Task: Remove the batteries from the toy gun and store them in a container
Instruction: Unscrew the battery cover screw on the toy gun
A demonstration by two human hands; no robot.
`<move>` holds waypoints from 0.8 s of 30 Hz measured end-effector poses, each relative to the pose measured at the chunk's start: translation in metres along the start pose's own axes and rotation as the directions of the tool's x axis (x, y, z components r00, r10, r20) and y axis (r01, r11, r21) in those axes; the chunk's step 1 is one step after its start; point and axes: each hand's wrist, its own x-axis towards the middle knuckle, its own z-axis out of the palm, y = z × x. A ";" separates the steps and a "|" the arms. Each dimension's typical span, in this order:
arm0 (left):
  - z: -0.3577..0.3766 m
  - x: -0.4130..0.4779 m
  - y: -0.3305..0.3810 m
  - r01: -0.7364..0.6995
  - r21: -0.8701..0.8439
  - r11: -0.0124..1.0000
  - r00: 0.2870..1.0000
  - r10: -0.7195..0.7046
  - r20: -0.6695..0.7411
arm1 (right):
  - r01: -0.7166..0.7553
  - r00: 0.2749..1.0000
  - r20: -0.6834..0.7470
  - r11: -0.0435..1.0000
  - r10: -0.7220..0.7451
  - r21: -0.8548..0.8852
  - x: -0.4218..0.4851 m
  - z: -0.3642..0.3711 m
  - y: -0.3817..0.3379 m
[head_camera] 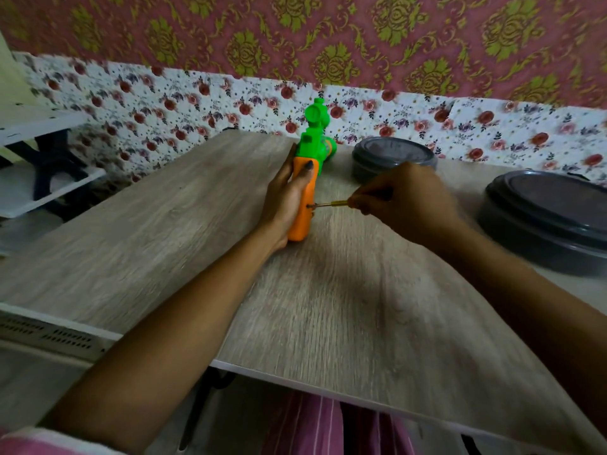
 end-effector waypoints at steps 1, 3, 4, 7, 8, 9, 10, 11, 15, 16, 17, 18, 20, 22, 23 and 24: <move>-0.001 0.000 0.000 0.004 0.000 1.000 1.000 -0.004 -0.001 | 0.014 0.999 -0.038 1.000 -0.015 -0.012 -0.002 0.001 -0.001; -0.002 0.001 0.000 0.009 -0.008 1.000 1.000 -0.009 0.000 | 0.074 0.990 -0.119 0.997 -0.076 -0.029 -0.006 0.004 -0.002; -0.002 0.000 0.000 0.010 -0.006 1.000 1.000 -0.010 0.001 | 0.111 0.983 -0.147 0.993 -0.114 -0.034 -0.009 0.006 -0.003; 0.000 0.001 -0.003 -0.004 -0.008 1.000 1.000 0.004 -0.015 | 0.208 0.937 -0.259 0.971 -0.233 -0.119 -0.013 0.012 -0.001; 0.001 0.000 -0.003 -0.010 -0.017 1.000 1.000 0.009 -0.017 | 0.218 0.919 -0.305 0.966 -0.251 -0.137 -0.014 0.014 -0.001; 0.001 0.001 -0.004 -0.012 -0.025 1.000 1.000 0.011 -0.021 | 0.220 0.907 -0.335 0.965 -0.255 -0.141 -0.014 0.015 -0.002; 0.001 0.000 -0.003 -0.009 -0.030 1.000 1.000 0.008 -0.027 | 0.221 0.906 -0.340 0.966 -0.253 -0.132 -0.014 0.016 -0.003; 0.000 0.001 -0.003 -0.005 -0.039 0.999 0.999 0.003 -0.037 | 0.214 0.913 -0.328 0.970 -0.241 -0.116 -0.015 0.016 -0.004; -0.002 0.003 -0.001 -0.004 -0.063 0.998 0.999 0.001 -0.054 | 0.080 0.991 -0.100 0.990 -0.092 -0.116 -0.014 0.012 -0.005; -0.002 0.004 -0.002 -0.007 -0.050 0.999 0.998 0.004 -0.055 | 0.055 0.998 -0.036 0.991 -0.060 -0.119 -0.014 0.010 -0.005; -0.002 0.004 -0.002 -0.009 -0.039 0.999 0.998 0.007 -0.057 | 0.027 1.000 0.011 0.995 -0.026 -0.100 -0.014 0.008 -0.005; -0.002 0.004 -0.002 -0.007 -0.031 1.000 0.998 0.005 -0.055 | -0.003 0.999 0.038 0.998 0.005 -0.058 -0.015 0.007 -0.004; -0.002 0.002 -0.001 -0.006 -0.014 1.000 0.999 0.005 -0.039 | -0.055 0.998 0.041 0.998 0.055 0.004 -0.014 0.007 -0.003; -0.001 0.001 -0.001 -0.013 0.001 1.000 1.000 0.013 -0.022 | -0.073 0.997 0.004 0.997 0.073 0.017 -0.012 0.007 -0.004; -0.001 0.002 -0.001 -0.014 -0.002 1.000 1.000 0.014 -0.017 | -0.075 0.997 -0.018 0.997 0.076 0.033 -0.011 0.007 -0.004; -0.001 0.001 -0.002 -0.012 -0.005 1.000 1.000 0.012 -0.016 | -0.072 0.996 -0.044 0.996 0.075 0.046 -0.010 0.007 -0.004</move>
